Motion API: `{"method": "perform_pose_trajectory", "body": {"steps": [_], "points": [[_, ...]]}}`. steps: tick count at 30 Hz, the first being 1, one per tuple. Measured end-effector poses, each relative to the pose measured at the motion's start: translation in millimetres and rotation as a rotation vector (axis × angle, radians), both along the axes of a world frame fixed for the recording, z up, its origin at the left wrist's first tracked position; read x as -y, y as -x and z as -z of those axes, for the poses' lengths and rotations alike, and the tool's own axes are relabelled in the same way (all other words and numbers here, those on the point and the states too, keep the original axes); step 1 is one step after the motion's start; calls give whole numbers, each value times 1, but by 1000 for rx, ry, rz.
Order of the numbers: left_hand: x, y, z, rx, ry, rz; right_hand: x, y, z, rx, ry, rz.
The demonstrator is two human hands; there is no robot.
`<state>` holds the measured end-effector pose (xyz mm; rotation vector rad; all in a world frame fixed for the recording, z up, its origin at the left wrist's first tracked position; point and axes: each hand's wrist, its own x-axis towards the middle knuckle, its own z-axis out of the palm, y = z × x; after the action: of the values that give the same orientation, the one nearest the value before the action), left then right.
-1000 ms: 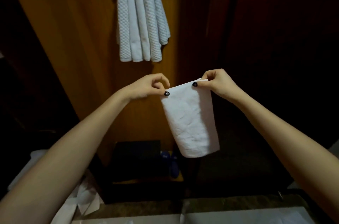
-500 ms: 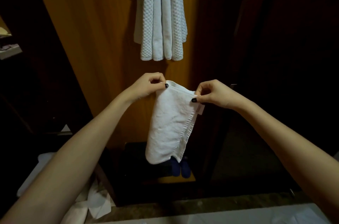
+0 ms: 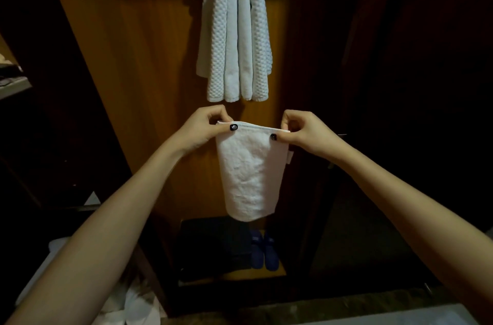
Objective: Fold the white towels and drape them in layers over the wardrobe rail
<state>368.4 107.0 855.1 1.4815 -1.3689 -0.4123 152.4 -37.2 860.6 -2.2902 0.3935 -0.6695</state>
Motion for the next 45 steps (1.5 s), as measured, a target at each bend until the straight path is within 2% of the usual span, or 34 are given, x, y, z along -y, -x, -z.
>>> {"method": "perform_pose_trajectory", "body": {"steps": [4, 10, 18, 23, 26, 30, 36, 38, 42, 45], "points": [[7, 5, -9, 28, -15, -3, 10, 0, -3, 47, -34, 13], [18, 20, -18, -17, -7, -32, 14, 9, -13, 39, 99, 150], [14, 37, -18, -34, 24, -88, 6, 28, -18, 26, 200, 136], [1, 43, -9, -56, 15, -88, 0, 33, -8, 98, 135, 250], [-7, 51, -5, -157, 52, -49, 1, 39, -5, 127, 22, 198], [-8, 70, -11, -177, 34, 50, -12, 35, 0, 111, 29, 122], [-20, 74, -19, -73, -41, 73, -33, 36, 2, -116, -104, -102], [-24, 72, -18, -50, -33, 26, -35, 38, 3, -87, -149, -102], [-32, 64, -15, -70, 16, -114, -38, 44, 4, 85, -66, -72], [-37, 62, -13, -75, 68, -148, -42, 49, 5, 133, -103, -38]]}}
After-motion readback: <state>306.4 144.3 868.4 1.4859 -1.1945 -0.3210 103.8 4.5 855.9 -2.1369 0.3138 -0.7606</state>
